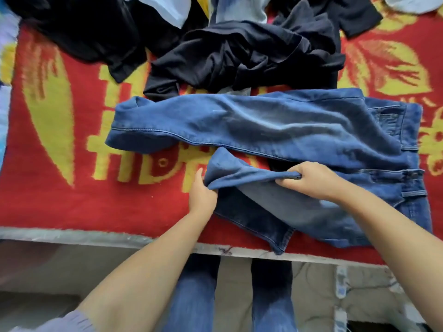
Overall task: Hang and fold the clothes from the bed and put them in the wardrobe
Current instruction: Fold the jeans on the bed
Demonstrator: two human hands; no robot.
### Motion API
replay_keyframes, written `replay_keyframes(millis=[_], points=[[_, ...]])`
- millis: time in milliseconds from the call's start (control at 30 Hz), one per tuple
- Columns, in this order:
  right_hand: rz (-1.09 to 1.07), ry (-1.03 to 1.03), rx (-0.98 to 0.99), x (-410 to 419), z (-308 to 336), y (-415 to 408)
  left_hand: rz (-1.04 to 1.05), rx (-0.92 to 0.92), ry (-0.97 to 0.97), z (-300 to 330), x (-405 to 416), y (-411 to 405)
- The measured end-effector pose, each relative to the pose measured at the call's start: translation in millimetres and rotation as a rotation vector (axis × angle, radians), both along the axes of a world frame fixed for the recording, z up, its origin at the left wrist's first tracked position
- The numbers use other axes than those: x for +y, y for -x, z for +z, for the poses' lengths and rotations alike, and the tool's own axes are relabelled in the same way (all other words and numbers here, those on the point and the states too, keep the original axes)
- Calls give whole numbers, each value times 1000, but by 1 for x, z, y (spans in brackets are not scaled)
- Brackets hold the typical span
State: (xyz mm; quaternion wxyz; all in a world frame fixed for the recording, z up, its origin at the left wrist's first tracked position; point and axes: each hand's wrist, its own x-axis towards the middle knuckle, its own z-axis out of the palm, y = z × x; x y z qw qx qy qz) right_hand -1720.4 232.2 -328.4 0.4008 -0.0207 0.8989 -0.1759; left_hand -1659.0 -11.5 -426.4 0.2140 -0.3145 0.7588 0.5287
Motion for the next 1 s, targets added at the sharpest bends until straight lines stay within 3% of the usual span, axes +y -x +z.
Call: replay_keyframes(millis=[67, 167, 233, 300, 367, 467, 533, 633, 700, 767, 867, 933, 1000], points=[[-9, -78, -24, 10, 8, -2, 78, 13, -100, 6, 5, 21], [-46, -155, 84, 20, 10, -4, 37, 90, -177, 29, 7, 43], [-49, -124, 91, 16, 10, -3, -54, 155, -265, 54, -7, 52], [59, -137, -45, 3, 13, -1, -274, 178, -312, 84, -35, 59], [223, -204, -224, -15, 16, -5, -701, 96, -154, 115, -70, 64], [411, -253, -483, -32, 20, -8, -1312, -276, 209, 144, -116, 68], [461, -261, -575, -38, 23, -4, -1449, -484, 325, 149, -135, 68], [422, -196, -495, -48, 11, 10, -1491, -586, 519, 130, -159, 79], [374, -179, -283, -57, -9, 17, -1473, -609, 628, 102, -178, 88], [310, -210, -85, -66, -36, 15, -1329, -568, 772, 70, -202, 86], [160, -233, -76, -77, -69, 5, -1000, -327, 1021, 29, -232, 72], [125, -248, -54, -84, -80, 5, -724, -147, 991, 14, -243, 74], [96, -228, 36, -93, -81, 14, -339, -97, 806, 10, -251, 94]])
